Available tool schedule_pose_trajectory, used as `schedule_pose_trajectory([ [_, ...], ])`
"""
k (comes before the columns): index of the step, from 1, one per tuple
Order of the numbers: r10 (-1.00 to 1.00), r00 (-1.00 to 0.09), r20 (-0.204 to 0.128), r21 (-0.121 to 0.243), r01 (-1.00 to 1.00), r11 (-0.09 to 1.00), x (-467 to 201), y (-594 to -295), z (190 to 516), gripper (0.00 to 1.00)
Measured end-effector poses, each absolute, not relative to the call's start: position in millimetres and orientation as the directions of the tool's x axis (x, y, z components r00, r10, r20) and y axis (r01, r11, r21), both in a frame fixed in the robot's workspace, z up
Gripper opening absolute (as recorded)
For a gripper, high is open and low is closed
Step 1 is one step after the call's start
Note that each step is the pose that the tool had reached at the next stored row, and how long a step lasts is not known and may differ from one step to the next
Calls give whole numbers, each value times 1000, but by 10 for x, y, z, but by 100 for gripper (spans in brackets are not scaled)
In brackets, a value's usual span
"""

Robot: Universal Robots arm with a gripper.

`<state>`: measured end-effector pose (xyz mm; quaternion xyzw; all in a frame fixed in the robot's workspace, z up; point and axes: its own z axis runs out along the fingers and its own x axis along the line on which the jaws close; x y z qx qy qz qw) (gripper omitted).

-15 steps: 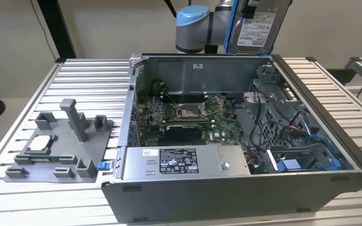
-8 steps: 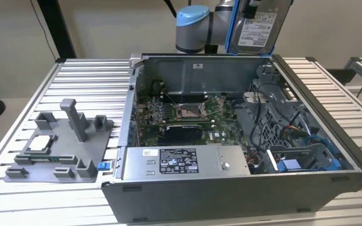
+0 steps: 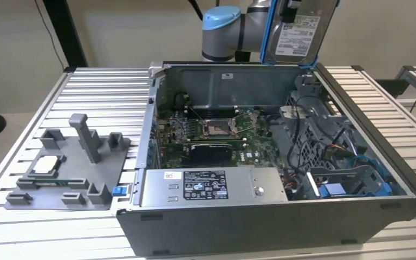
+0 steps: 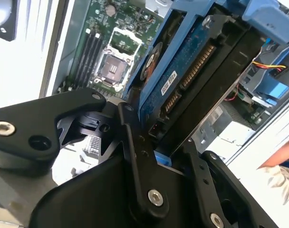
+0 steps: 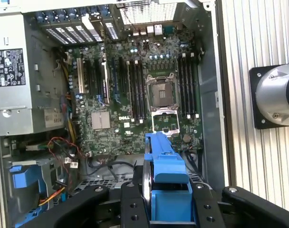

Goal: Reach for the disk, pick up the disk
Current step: 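Pick up the disk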

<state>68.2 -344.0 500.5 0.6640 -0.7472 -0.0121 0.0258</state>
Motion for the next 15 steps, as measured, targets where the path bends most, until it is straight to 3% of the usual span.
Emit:
schedule_pose_trajectory([
  [15,-993,-117,23,52,-992,118,720,-3574,4996,0],
])
